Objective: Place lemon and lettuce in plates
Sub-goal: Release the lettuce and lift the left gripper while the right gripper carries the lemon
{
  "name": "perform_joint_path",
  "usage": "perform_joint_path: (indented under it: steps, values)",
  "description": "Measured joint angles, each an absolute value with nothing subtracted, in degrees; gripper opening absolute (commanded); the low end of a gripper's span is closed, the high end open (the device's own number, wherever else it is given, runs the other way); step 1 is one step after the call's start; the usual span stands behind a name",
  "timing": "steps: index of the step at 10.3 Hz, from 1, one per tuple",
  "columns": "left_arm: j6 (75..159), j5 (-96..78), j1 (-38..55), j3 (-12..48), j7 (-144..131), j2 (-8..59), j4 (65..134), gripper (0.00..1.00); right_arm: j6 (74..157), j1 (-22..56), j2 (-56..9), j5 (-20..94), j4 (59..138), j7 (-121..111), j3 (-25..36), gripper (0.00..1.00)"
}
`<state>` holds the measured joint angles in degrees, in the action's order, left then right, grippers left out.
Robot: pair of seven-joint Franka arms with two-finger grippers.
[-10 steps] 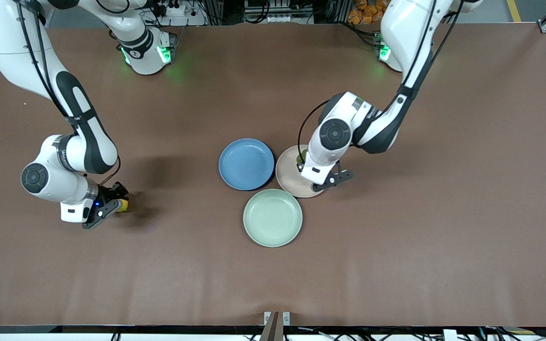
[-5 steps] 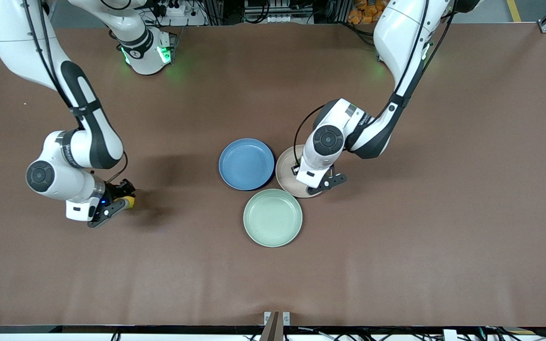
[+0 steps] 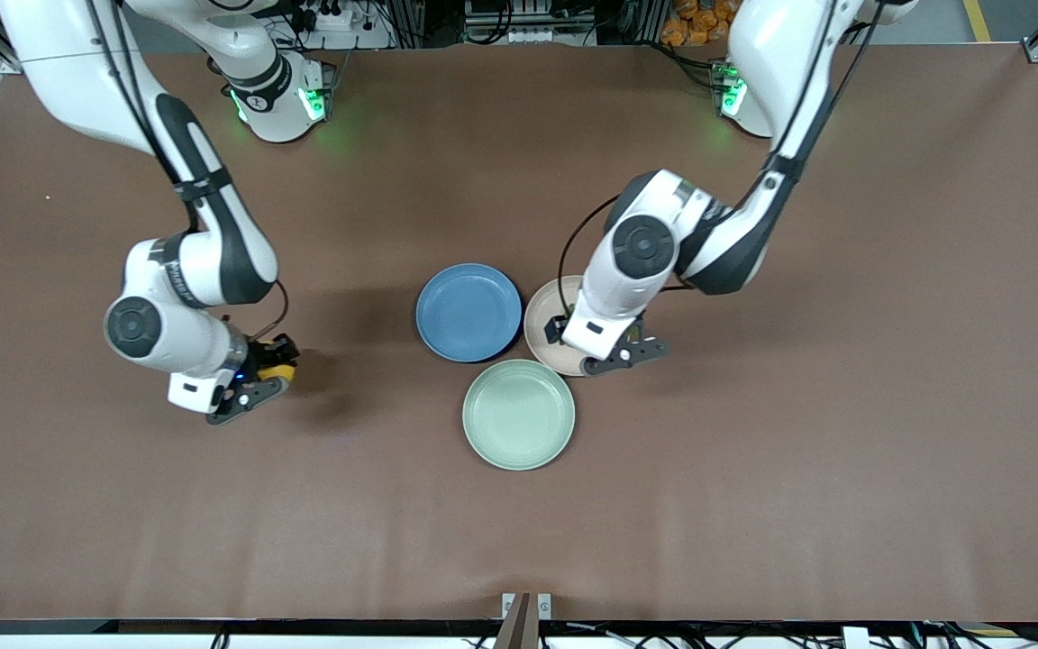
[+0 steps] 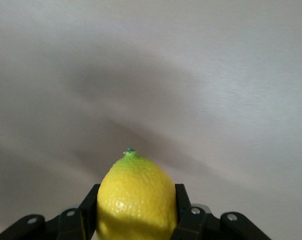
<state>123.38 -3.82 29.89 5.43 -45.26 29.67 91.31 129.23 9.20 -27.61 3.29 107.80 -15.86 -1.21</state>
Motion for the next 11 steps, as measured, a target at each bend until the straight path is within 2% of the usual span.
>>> perform_joint_path:
  steps: [3, 9, 10, 11]
  values:
    - [119.2, -3.8, 24.2, 5.2, -33.6, 23.8, 91.2, 1.0, 128.5, 16.6, -27.5, 3.3, 106.9, 2.8, -1.3, 0.0]
    - [103.0, -2.6, 13.3, 5.0, -15.3, 12.1, 91.3, 1.0, 127.8, 28.6, -28.6, 4.4, 104.7, 29.1, -1.4, 0.0]
    - [101.0, -1.4, 12.1, 5.0, -14.2, 10.5, 91.3, 1.0, 128.1, 30.6, -29.3, 6.3, 103.8, 32.5, -1.4, 0.21]
    - [99.4, -0.8, 11.0, 5.0, -13.5, 9.0, 91.3, 1.0, 128.6, 32.1, -30.0, 8.6, 103.0, 34.8, -1.4, 0.82]
